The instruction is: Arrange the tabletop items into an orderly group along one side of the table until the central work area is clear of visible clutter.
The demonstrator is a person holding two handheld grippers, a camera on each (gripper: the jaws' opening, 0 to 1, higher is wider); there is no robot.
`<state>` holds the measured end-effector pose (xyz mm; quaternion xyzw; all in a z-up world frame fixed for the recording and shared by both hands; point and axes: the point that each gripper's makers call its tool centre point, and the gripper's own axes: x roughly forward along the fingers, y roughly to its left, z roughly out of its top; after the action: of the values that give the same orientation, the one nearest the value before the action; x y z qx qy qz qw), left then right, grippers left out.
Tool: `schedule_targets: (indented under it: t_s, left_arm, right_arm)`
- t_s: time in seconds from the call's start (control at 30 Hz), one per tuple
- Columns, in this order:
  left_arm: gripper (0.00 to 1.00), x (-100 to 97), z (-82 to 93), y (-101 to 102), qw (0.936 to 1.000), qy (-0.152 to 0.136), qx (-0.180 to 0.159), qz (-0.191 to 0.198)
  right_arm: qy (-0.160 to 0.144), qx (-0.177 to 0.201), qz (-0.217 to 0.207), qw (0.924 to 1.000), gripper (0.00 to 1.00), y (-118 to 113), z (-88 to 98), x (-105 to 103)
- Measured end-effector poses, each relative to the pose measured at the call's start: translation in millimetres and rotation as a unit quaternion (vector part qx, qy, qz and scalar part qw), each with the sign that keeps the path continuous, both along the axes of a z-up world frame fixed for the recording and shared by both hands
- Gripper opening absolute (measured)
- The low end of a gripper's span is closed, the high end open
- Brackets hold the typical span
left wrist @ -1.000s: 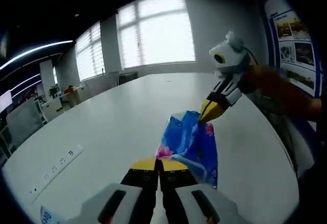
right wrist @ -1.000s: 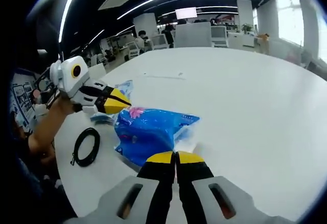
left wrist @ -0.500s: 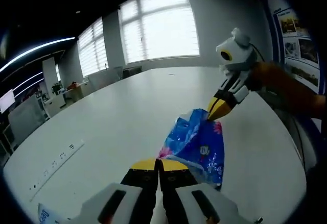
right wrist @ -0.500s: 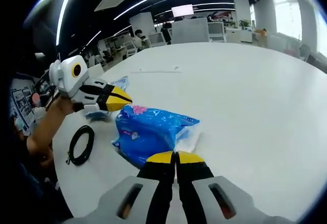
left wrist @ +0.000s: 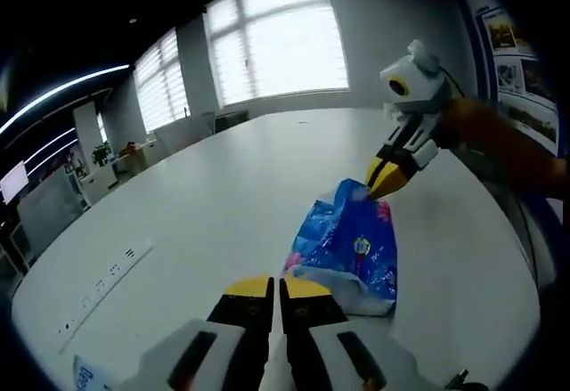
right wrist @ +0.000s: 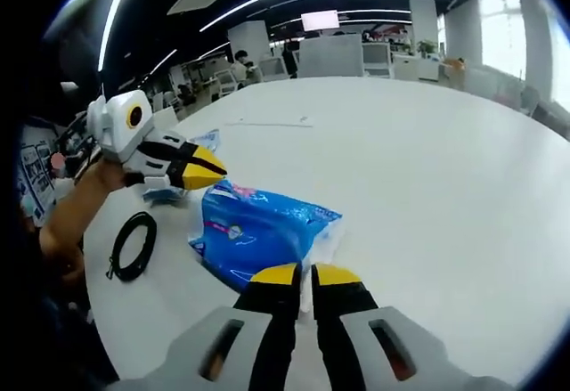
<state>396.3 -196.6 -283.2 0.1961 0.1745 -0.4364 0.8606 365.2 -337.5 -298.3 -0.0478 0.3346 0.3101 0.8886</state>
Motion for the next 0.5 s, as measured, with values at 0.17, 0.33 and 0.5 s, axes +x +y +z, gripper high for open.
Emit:
schedule_targets:
  t_s: [0.17,0.33,0.5]
  left_arm:
    - [0.06,-2.0,12.9,2.9,0.9999,-0.012,-0.002,0.0]
    - [0.1,-8.5,31.0,7.1,0.9996,-0.026,-0.009,-0.004]
    - [0.13,-18.7,46.5,13.3,0.9991,-0.038,-0.005,-0.015]
  right_arm:
    - [-0.015,-0.008,-0.003,0.9998,0.09,-2.7,7.2,-3.4]
    - [-0.028,-0.007,-0.004,0.9996,0.11,-4.0,17.8,-7.4]
    - [-0.053,-0.013,0.006,0.9985,0.11,0.9,35.3,-10.9]
